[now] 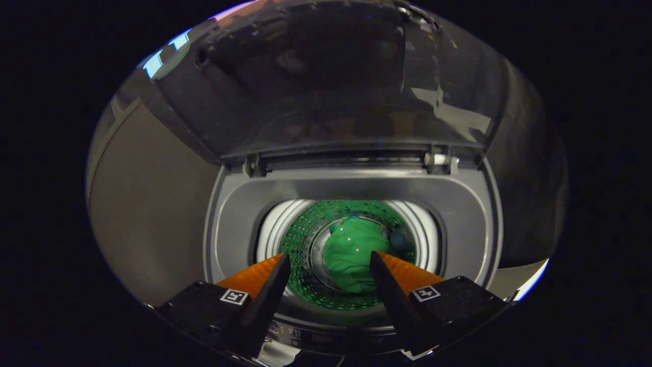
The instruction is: Put the clothes into the washing machine and then close the washing machine lid.
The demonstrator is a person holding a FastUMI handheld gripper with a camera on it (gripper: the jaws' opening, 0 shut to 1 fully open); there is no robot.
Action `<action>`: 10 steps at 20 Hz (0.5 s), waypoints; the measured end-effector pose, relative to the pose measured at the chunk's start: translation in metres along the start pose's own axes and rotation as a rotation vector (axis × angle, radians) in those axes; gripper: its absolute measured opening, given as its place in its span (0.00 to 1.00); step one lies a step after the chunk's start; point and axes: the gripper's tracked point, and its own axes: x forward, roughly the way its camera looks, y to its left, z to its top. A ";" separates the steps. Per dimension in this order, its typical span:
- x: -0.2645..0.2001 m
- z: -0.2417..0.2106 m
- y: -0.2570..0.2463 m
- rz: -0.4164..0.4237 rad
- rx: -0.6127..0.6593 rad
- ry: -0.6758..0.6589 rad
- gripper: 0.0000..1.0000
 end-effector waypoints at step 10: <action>-0.142 0.256 0.055 0.062 -0.077 -0.598 0.99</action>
